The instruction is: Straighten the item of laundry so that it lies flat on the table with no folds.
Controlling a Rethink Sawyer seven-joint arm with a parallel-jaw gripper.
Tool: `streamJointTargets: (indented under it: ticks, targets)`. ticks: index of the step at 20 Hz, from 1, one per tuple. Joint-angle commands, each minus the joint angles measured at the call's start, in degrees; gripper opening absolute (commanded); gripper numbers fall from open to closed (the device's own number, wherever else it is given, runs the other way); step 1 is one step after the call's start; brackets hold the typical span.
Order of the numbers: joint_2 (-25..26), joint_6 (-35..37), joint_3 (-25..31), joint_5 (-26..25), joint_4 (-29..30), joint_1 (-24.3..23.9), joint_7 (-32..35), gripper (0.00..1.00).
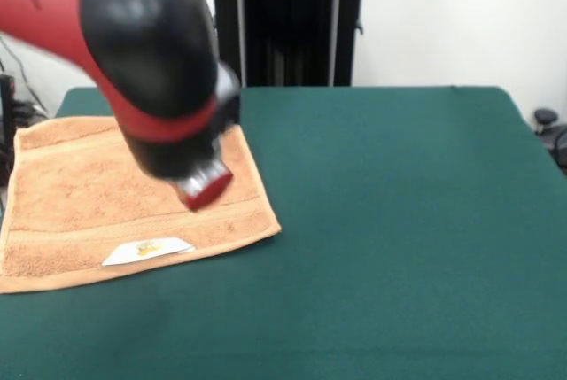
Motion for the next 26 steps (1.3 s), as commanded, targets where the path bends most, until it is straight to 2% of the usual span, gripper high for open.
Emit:
streamJointTargets:
  ticks: [1,3,7,12,16,26]
  targets:
    - [-13.14,5.94,0.54,-6.86,6.56,-1.13,-11.08,0.00]
    - [-14.57,7.77,1.33,-8.53,6.48,-2.42,-13.08,0.00]
    - [-14.60,4.00,4.16,-9.89,8.10,-3.91,-12.03,0.00]
    - [-15.01,-8.19,8.86,-7.71,17.27,-5.71,-5.89,0.00]
    - [-14.19,-15.45,11.41,-6.08,20.46,-6.46,-2.22,0.00]
    - [-14.55,-20.74,11.31,-5.53,23.13,-5.06,4.31,0.00]
